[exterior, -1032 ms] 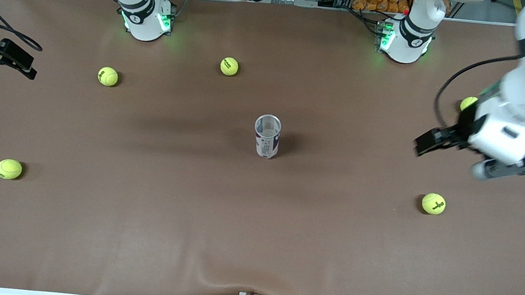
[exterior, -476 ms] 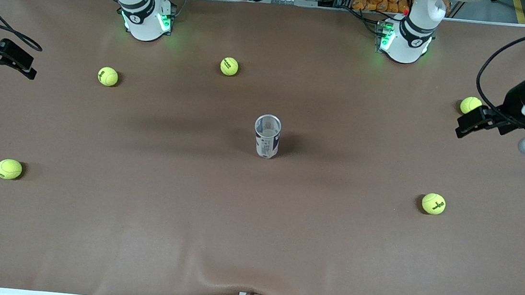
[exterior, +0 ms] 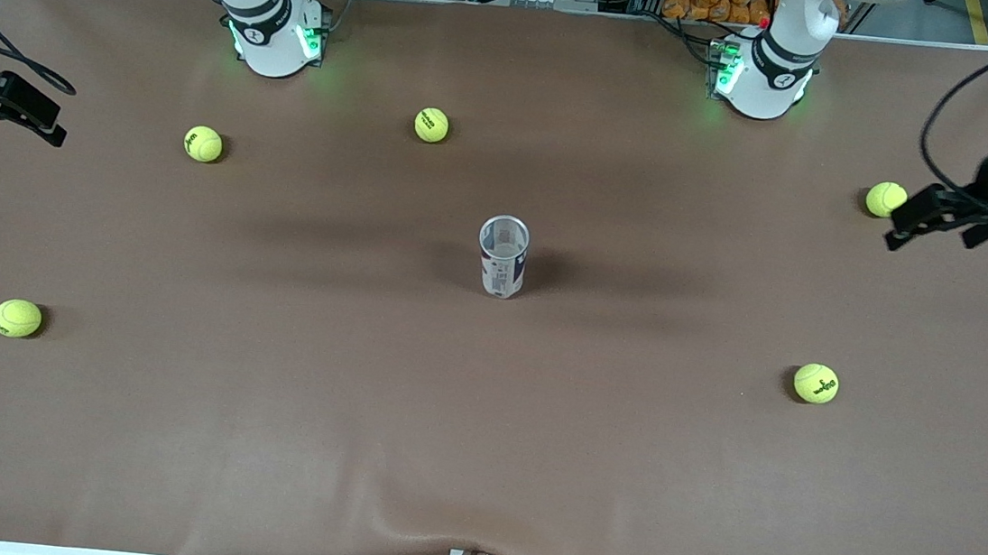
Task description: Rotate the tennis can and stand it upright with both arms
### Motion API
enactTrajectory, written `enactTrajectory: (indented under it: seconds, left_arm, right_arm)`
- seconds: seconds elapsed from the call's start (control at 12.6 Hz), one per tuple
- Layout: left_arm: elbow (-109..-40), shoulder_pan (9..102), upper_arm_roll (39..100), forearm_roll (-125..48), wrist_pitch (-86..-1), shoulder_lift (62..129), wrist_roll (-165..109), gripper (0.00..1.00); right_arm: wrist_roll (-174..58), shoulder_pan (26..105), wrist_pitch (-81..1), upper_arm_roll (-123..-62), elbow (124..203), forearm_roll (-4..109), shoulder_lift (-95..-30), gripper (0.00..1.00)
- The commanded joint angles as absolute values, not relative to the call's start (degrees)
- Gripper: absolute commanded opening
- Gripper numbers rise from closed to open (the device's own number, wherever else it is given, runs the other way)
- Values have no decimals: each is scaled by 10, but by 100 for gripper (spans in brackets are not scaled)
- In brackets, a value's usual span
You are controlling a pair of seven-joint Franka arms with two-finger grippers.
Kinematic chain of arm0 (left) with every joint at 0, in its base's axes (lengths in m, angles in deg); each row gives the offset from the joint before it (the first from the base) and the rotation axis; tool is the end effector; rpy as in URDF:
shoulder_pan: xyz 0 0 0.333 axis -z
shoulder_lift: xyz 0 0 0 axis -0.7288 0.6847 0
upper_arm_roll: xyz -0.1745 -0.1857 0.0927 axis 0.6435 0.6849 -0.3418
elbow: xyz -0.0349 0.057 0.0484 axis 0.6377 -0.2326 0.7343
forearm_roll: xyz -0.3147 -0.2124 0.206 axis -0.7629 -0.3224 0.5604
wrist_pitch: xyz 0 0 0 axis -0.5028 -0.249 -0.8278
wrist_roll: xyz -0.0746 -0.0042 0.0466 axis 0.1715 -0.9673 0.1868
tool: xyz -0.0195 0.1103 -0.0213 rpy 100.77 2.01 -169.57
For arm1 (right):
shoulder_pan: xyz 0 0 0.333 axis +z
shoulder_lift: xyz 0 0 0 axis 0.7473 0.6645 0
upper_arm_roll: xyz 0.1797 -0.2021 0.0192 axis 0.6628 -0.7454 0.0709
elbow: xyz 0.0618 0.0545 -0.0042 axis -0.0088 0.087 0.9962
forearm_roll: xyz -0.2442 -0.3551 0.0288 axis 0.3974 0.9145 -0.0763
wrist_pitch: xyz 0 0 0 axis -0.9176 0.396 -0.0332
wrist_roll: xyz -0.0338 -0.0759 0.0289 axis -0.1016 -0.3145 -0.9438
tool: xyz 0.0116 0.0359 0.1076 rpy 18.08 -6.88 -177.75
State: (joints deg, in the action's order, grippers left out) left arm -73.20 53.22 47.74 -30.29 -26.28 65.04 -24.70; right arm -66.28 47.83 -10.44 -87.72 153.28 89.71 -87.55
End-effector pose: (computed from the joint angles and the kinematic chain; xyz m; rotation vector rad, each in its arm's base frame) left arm 0.5860 -0.0288 0.5615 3.1001 0.1962 0.1592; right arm 0.5790 -0.0126 0.5972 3.1346 -0.1230 -0.0306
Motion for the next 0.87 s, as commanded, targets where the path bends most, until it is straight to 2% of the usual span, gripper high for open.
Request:
enactTrajectory:
  seconds: [0.0, 0.32, 0.79]
  left_arm:
    - [-709, 533, 470, -291, -265, 665, -257, 100]
    - [-670, 537, 466, -296, -263, 694, -253, 100]
    - [-667, 534, 473, -289, -259, 698, -257, 100]
  right_arm:
    - [-672, 474, -102, -876, 1538, 893, -881, 100]
    - [-672, 474, -103, -876, 1538, 893, -880, 100]
    - [-672, 474, -103, -876, 1538, 893, -880, 100]
